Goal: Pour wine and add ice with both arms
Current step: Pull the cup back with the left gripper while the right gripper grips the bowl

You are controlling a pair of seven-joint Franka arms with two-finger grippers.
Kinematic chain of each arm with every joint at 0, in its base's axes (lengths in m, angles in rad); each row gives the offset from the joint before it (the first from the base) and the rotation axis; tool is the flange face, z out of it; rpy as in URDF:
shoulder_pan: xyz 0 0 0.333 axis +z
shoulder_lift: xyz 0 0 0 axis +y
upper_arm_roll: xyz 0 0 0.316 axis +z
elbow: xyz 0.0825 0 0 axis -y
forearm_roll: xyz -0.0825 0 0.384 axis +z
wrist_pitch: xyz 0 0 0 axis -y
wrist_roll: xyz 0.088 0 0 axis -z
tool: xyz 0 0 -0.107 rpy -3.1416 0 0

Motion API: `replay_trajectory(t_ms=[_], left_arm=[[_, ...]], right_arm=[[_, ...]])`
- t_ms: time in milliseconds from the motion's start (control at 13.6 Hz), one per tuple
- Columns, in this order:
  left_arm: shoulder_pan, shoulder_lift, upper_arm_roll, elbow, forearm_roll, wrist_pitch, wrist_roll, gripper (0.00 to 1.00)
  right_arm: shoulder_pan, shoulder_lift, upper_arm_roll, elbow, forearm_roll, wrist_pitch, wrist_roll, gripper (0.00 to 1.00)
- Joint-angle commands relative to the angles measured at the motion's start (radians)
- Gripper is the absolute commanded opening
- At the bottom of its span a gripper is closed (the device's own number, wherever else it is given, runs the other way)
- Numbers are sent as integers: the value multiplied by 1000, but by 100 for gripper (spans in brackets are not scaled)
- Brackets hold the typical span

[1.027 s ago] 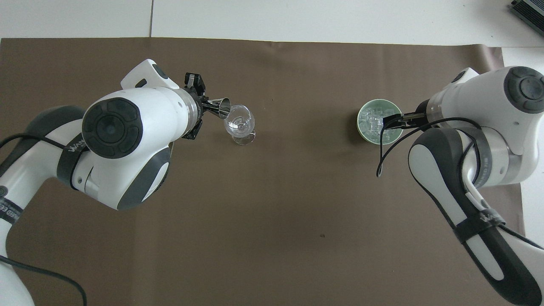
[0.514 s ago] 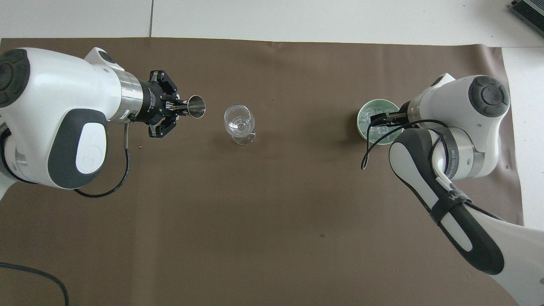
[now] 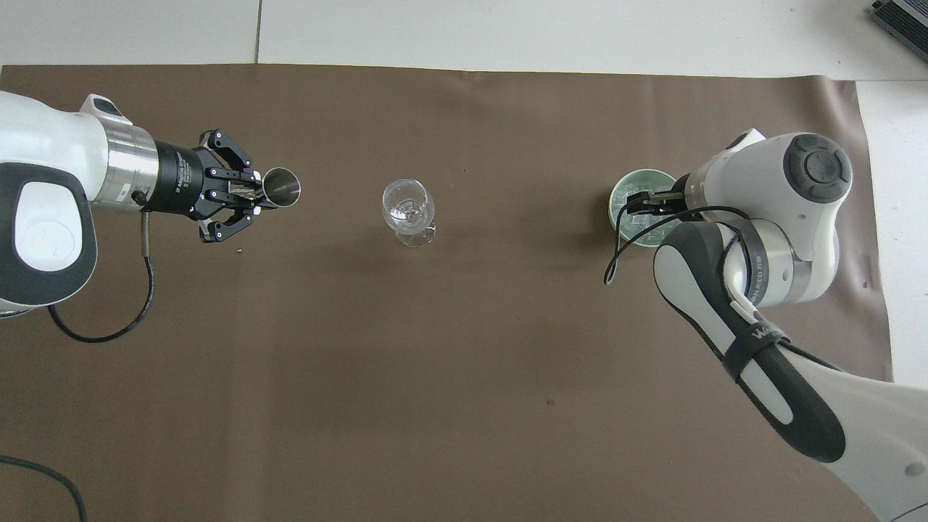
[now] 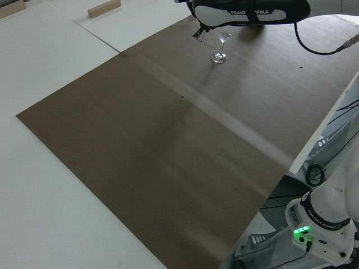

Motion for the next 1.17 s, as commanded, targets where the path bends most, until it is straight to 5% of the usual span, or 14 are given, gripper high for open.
replay_trajectory(t_ms=[0, 514, 807, 1100], left_arm=[[16, -38, 43, -69, -84, -29, 69, 0], [21, -46, 212, -156, -282, -136, 264, 0], [39, -27, 286, -222, -424, -115, 266, 0], [44, -4, 300, -271, -587, 1, 327, 0]], right_arm=[[1, 6, 0, -7, 7, 22, 15, 68], [-1, 28, -1, -7, -8, 48, 6, 48], [-5, 29, -1, -7, -11, 48, 3, 4], [-4, 28, -1, 7, -11, 38, 2, 0]])
